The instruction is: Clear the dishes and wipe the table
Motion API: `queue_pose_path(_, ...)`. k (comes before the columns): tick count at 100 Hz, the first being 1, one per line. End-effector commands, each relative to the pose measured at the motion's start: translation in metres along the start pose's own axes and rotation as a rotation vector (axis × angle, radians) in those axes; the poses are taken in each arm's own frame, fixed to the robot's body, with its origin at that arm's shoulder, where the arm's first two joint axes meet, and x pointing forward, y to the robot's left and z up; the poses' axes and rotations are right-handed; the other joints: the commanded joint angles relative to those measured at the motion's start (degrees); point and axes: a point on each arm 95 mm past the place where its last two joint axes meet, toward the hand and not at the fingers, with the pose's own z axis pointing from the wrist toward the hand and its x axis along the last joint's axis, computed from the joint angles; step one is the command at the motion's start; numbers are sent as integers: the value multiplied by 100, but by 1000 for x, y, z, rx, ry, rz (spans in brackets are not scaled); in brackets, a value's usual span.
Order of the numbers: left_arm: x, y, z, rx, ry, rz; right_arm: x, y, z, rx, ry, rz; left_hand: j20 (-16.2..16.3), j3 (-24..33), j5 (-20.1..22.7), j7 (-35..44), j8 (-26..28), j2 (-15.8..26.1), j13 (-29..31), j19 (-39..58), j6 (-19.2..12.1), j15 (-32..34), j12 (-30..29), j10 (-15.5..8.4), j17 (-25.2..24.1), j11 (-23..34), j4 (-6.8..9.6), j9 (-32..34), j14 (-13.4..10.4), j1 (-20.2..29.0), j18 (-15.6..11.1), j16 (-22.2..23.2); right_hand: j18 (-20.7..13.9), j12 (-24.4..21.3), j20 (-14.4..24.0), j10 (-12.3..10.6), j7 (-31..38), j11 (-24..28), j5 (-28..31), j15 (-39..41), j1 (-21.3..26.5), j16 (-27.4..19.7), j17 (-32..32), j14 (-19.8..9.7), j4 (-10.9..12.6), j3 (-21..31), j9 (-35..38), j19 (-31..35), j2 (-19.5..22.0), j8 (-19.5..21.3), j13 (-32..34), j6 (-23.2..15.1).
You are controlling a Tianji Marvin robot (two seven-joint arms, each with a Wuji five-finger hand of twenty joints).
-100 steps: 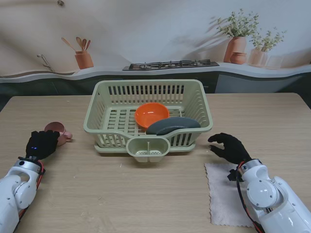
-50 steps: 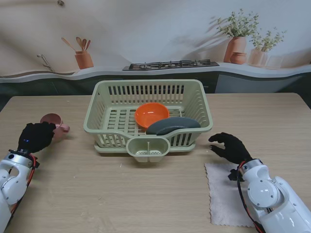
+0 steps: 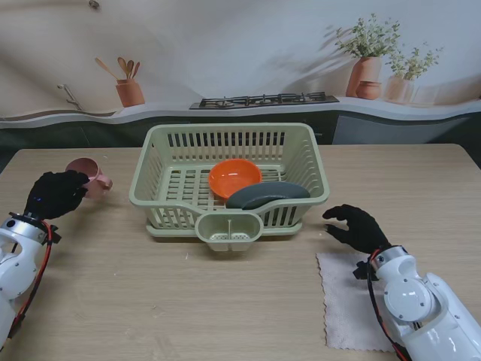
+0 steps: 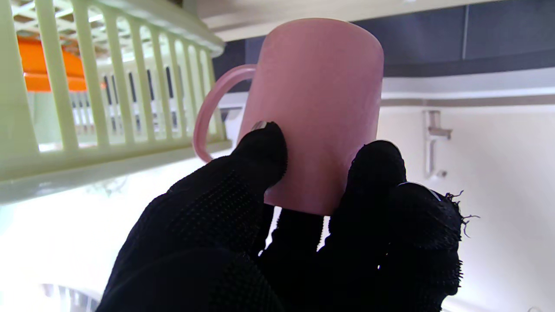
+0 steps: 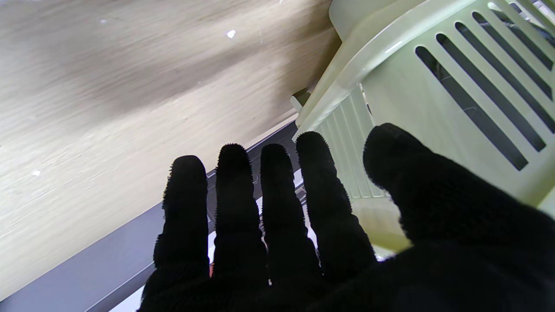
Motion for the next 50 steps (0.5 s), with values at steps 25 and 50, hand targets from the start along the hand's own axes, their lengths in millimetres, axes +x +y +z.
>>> queue_pose_path(25,4,-38,23,58,83,0,1,0,-1,4,13,5,103,699,160,786,260,218,323,492,-371,282,183,596,352,798,94,435,164,367,-112,240,78,-81,53,-38,-27,-103,36,-141,-129,4,-53,-38,194,83,89,3,-33,10,28,2)
queue_pose_path(50,8,-62,33,77,139,-20,0,0,-2,2,12,6,72,680,148,793,250,232,322,524,-398,284,177,580,361,819,93,425,151,359,-136,265,78,-82,53,-31,-30,-106,38,-143,-129,4,-54,-41,195,87,89,2,-37,10,32,2)
